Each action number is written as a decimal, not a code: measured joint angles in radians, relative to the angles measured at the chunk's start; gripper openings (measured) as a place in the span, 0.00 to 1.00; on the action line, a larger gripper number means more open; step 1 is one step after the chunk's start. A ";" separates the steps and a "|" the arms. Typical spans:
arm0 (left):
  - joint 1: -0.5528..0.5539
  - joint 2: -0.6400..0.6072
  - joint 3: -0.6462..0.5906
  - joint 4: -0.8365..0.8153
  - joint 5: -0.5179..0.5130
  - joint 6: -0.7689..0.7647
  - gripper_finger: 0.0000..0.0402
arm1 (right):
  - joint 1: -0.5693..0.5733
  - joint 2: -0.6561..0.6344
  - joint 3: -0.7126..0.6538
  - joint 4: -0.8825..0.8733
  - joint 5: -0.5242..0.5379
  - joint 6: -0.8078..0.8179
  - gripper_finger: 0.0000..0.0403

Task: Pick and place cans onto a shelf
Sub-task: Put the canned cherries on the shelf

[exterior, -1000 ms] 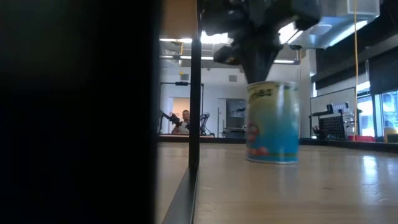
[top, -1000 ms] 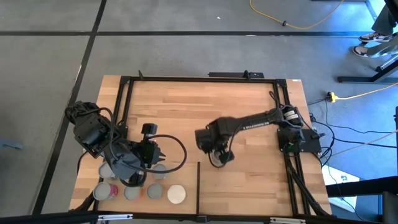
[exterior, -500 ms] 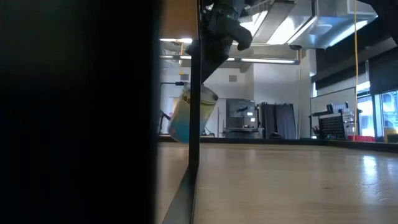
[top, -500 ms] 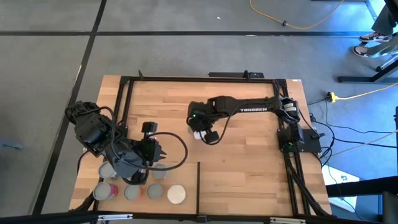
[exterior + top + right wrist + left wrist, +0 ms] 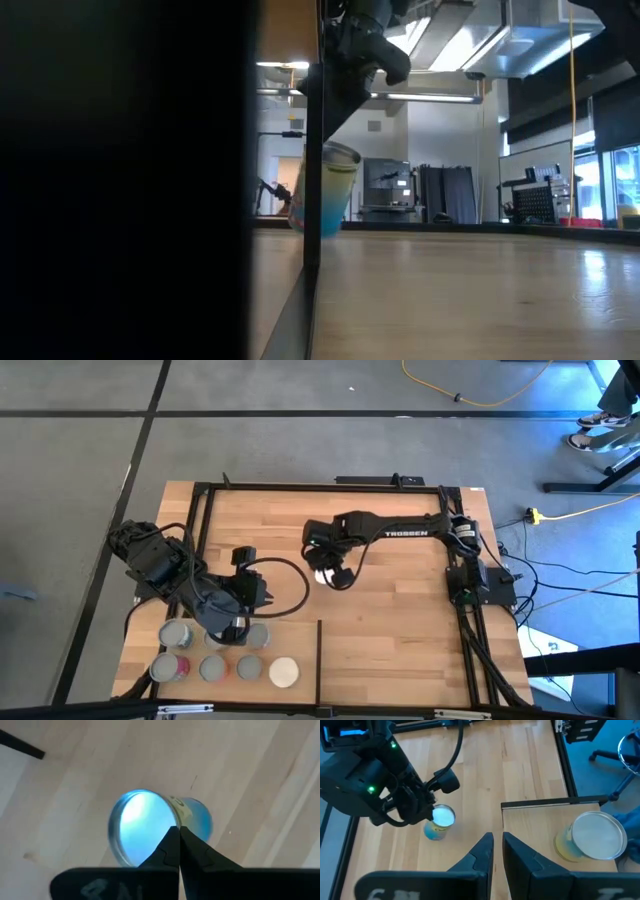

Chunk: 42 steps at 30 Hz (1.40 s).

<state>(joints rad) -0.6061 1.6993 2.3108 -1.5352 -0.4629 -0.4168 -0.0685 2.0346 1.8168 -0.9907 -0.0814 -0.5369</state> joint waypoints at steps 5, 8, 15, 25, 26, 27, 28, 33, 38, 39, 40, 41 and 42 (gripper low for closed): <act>0.000 0.000 0.000 0.000 0.000 0.000 0.08 | -0.006 0.001 -0.007 -0.006 -0.001 -0.025 0.00; 0.000 0.000 0.000 0.000 0.000 0.000 0.08 | -0.020 0.001 -0.007 -0.005 -0.001 -0.025 0.00; 0.000 0.000 0.000 0.000 0.000 0.000 0.08 | -0.048 0.001 -0.007 -0.006 -0.035 -0.034 0.00; 0.003 0.000 0.000 -0.040 -0.004 0.008 0.08 | -0.060 0.001 0.037 -0.060 0.061 -0.047 0.05; 0.008 0.000 -0.005 -0.036 -0.009 0.010 0.08 | -0.060 0.001 0.063 -0.091 0.068 -0.048 0.06; 0.015 -0.001 -0.016 -0.030 -0.017 0.021 0.08 | -0.058 0.001 0.091 -0.119 0.065 -0.048 0.07; 0.023 -0.001 -0.023 -0.034 -0.029 0.033 0.08 | -0.057 0.001 0.122 -0.145 0.055 -0.048 0.07; 0.086 -0.001 -0.069 -0.035 -0.070 0.092 0.08 | -0.036 0.001 0.305 -0.262 0.001 -0.047 0.08; 0.166 0.000 -0.167 -0.036 -0.049 0.138 0.08 | -0.020 -0.001 0.495 -0.396 -0.002 -0.048 0.08; 0.177 0.000 -0.191 -0.035 -0.049 0.142 0.08 | -0.018 -0.002 0.532 -0.419 -0.001 -0.049 0.08; 0.189 0.000 -0.215 -0.036 -0.050 0.152 0.08 | -0.015 -0.008 0.543 -0.428 -0.001 -0.053 0.08; 0.200 0.000 -0.239 -0.036 -0.049 0.165 0.08 | -0.012 -0.032 0.527 -0.421 0.000 -0.071 0.08; 0.209 0.000 -0.264 -0.035 -0.050 0.173 0.08 | -0.012 -0.053 0.509 -0.424 0.001 -0.092 0.08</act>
<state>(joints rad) -0.3975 1.6989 2.0464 -1.5703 -0.5129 -0.2435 -0.0804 1.9819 2.3261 -1.4150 -0.0809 -0.6293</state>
